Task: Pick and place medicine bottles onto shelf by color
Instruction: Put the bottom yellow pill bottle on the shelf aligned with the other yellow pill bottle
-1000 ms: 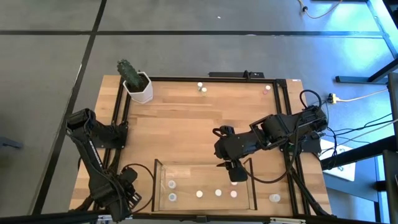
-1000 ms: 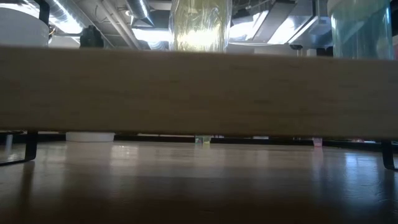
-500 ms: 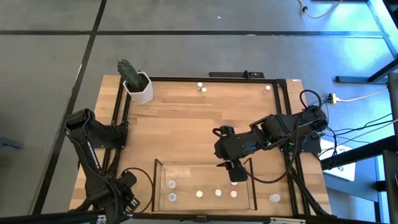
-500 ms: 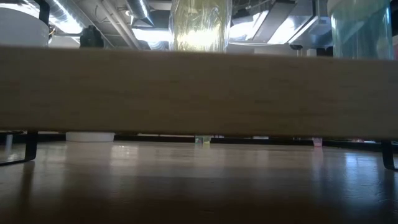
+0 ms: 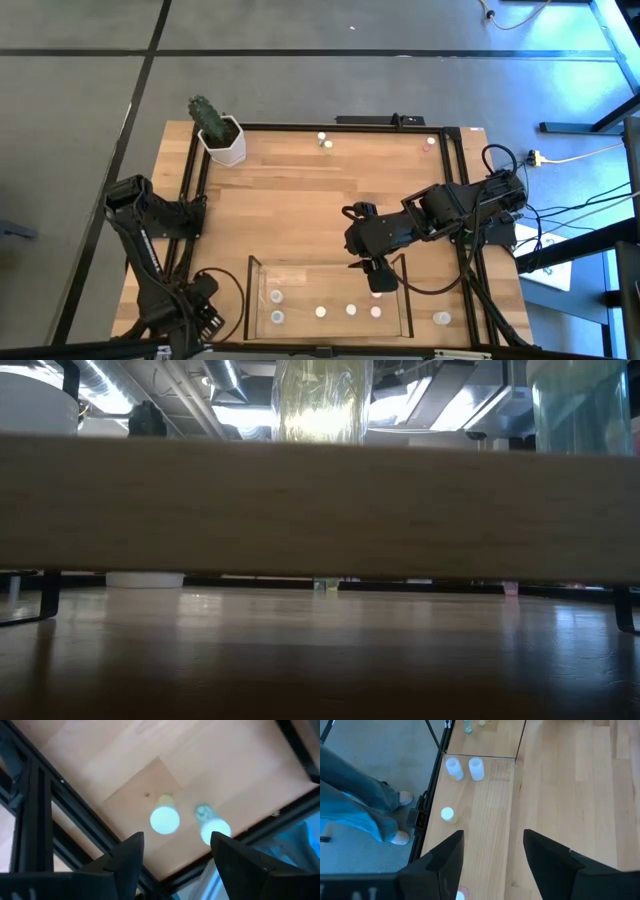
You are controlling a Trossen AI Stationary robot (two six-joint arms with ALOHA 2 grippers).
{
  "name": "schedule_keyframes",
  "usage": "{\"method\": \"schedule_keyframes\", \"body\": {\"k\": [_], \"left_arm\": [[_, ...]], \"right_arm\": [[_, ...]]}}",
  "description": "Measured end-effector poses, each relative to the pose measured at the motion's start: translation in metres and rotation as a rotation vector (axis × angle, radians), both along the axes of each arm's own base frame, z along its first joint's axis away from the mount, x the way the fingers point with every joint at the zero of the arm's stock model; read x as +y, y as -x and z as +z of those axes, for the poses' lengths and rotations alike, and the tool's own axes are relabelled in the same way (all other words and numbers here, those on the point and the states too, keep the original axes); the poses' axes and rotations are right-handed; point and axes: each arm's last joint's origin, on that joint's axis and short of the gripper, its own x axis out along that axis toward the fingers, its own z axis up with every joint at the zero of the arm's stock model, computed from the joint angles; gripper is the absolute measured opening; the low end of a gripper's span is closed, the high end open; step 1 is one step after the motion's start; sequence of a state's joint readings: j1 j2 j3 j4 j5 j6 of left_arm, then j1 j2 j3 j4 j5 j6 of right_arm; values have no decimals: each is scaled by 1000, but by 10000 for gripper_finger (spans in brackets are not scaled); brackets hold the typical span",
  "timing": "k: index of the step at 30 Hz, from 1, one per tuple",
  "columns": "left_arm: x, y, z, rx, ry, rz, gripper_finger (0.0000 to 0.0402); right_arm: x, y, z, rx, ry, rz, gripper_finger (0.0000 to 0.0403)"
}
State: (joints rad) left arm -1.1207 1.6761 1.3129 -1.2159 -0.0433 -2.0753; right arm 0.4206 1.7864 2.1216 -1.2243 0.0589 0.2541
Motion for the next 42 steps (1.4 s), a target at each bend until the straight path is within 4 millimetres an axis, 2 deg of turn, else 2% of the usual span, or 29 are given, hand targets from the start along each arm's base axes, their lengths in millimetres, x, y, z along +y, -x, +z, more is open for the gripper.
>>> {"method": "schedule_keyframes", "body": {"k": [6,42], "left_arm": [[4,1,-9,15,-28,-23,225],[4,4,-9,56,-20,-17,226]], "right_arm": [[0,0,0,0,0,-1,207],[0,0,0,1,-2,-2,207]]}}
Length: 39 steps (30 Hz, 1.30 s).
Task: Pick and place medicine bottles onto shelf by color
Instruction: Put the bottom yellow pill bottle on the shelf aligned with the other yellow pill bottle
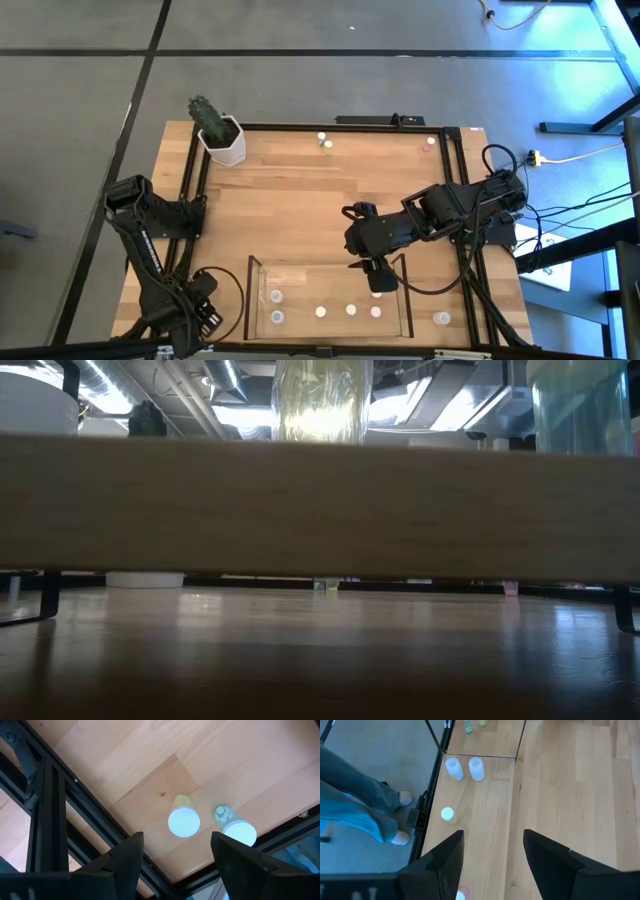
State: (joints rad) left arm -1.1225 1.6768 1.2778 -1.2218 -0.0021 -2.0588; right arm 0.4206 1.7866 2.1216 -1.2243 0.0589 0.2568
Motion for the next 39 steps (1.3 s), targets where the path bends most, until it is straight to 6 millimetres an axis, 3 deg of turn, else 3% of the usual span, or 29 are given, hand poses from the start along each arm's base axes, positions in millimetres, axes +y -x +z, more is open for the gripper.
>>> {"method": "schedule_keyframes", "body": {"k": [8,28,39], "left_arm": [[-1,-2,-2,-2,-4,7,226],[-15,-9,-36,38,-79,4,226],[-12,-8,-36,46,-120,3,226]], "right_arm": [[0,0,0,-1,0,1,207],[0,0,0,-1,1,2,207],[0,0,0,-1,2,3,207]]}}
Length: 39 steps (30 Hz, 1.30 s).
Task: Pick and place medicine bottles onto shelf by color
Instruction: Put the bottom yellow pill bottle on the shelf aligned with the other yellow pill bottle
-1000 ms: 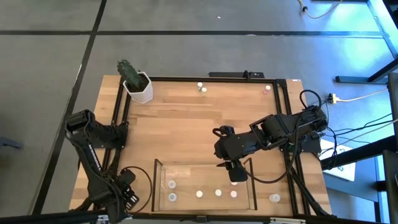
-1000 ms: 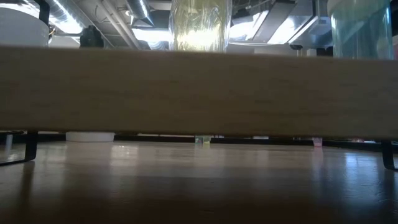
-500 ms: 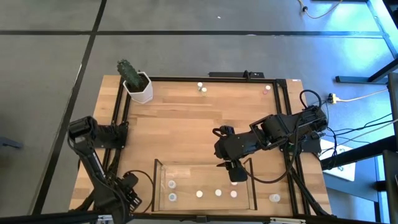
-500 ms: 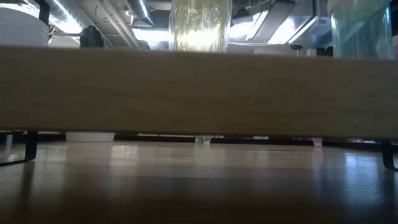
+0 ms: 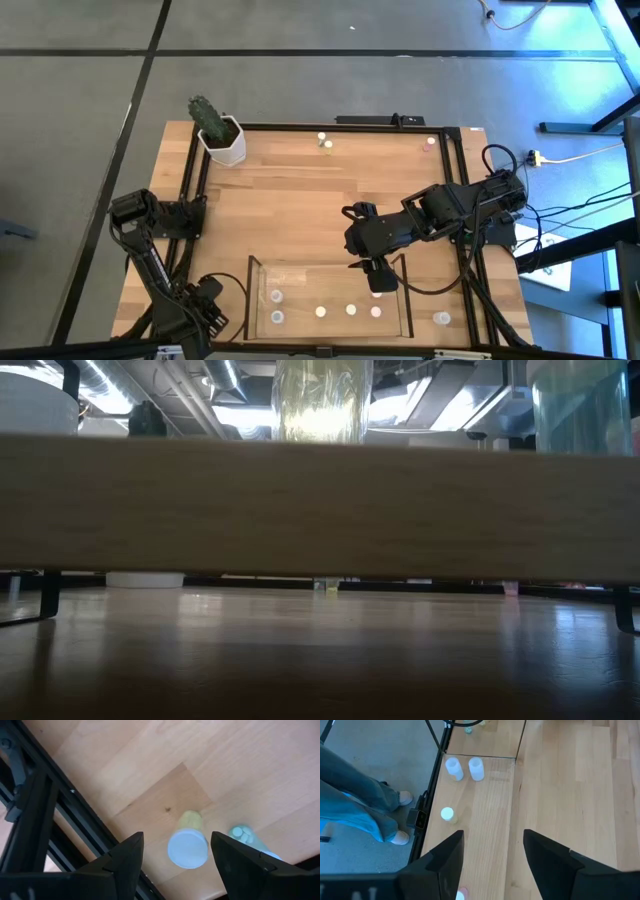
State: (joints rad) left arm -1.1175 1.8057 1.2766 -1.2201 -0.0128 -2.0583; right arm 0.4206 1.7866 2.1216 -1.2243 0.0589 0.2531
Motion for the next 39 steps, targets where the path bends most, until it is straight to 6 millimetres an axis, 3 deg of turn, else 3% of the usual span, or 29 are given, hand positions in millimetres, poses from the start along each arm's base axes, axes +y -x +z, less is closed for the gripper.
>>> {"method": "schedule_keyframes", "body": {"k": [39], "left_arm": [[1,4,-7,-1,-3,-2,221]], "right_arm": [[0,0,0,0,0,0,207]]}}
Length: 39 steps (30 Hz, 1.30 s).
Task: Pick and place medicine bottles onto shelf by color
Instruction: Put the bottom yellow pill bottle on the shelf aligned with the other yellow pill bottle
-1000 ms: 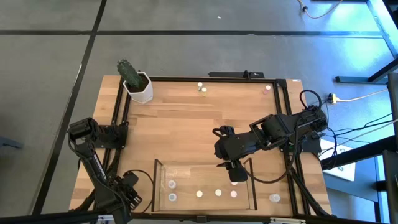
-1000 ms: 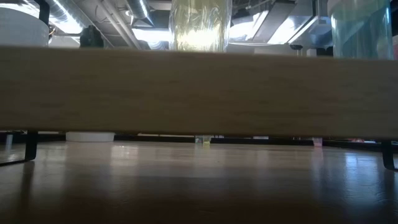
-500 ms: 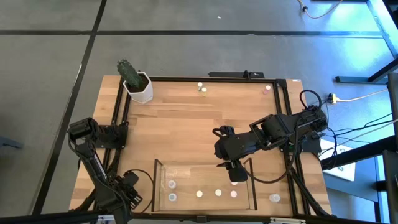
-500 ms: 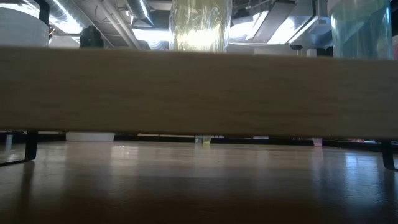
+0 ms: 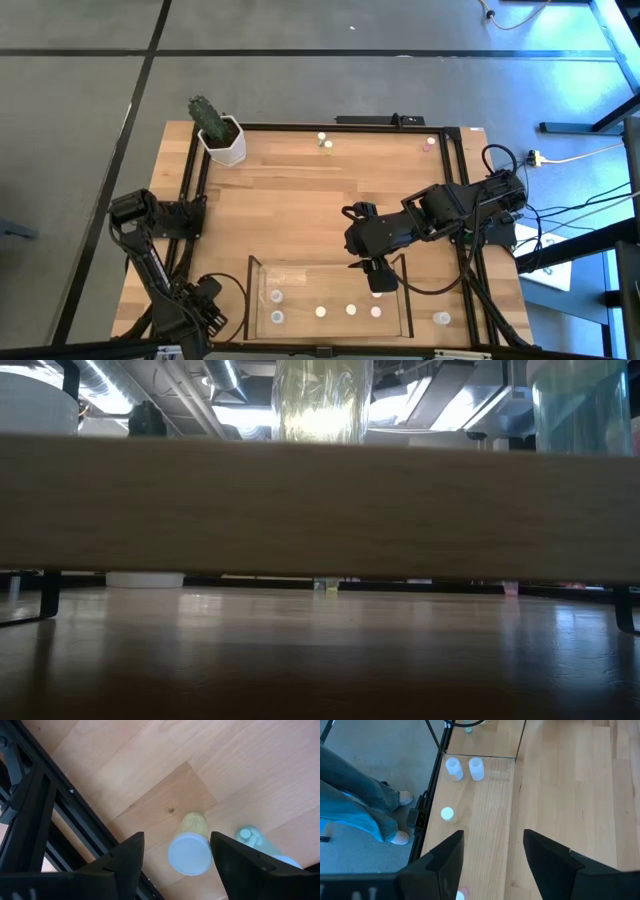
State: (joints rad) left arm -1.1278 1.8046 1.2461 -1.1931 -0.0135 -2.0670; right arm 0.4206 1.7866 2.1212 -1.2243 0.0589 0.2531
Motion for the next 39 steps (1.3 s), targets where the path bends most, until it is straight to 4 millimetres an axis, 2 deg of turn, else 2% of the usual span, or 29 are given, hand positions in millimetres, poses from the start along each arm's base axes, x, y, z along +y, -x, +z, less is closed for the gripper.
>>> {"method": "schedule_keyframes", "body": {"k": [12,32,39], "left_arm": [[1,1,-11,-12,23,3,173],[4,2,-11,2,-3,1,103],[10,4,9,-12,25,1,100]], "right_arm": [[0,0,0,0,0,0,207],[0,0,0,0,0,0,207],[0,0,0,0,0,0,207]]}}
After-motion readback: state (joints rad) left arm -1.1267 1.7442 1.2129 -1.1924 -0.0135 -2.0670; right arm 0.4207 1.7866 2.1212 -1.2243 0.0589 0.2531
